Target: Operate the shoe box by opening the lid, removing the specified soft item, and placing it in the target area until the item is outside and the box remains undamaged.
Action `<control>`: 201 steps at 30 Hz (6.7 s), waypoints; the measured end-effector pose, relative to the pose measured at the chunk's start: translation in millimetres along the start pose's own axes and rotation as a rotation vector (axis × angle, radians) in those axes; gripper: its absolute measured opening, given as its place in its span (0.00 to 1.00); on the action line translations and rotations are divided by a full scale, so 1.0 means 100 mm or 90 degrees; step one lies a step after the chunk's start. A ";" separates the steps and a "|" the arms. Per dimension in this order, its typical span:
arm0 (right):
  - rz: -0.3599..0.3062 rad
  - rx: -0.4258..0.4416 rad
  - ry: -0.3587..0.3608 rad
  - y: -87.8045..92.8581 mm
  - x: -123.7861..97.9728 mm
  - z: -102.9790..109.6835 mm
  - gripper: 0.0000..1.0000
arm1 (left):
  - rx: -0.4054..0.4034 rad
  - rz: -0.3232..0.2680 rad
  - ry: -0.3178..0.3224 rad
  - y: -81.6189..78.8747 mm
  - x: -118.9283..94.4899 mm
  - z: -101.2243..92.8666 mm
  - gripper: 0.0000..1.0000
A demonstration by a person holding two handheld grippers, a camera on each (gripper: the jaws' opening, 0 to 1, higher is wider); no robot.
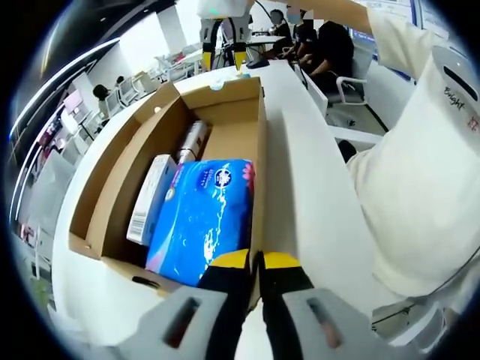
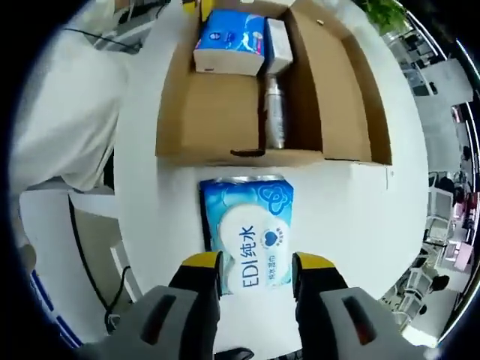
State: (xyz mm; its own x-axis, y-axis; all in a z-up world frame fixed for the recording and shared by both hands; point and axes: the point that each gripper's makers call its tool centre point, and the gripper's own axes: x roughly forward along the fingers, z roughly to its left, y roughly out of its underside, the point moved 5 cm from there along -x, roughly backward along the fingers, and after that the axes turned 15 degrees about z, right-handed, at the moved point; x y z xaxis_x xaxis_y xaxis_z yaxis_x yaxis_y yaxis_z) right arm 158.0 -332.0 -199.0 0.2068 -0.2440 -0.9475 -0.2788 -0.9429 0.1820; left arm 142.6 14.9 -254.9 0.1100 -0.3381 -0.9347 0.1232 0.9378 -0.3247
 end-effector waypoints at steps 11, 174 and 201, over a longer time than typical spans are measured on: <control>-0.180 0.139 -0.004 -0.16 -0.19 -0.05 0.23 | 0.008 -0.003 0.004 -0.01 0.00 -0.02 0.03; -0.070 0.008 0.010 -2.01 0.55 -0.02 0.20 | -0.020 0.064 -0.019 -0.03 0.10 -0.02 0.05; -0.036 0.057 -0.070 -1.94 0.55 0.21 0.18 | -0.010 0.057 -0.058 -0.04 0.09 -0.09 0.07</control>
State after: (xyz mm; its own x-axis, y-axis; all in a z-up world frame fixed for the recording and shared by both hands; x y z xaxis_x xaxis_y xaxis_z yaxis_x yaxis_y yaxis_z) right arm 203.5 -157.8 -292.0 0.1219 -0.1602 -0.9795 -0.3532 -0.9293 0.1081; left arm 134.6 8.9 -263.2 0.2097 -0.2585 -0.9430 0.0931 0.9653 -0.2439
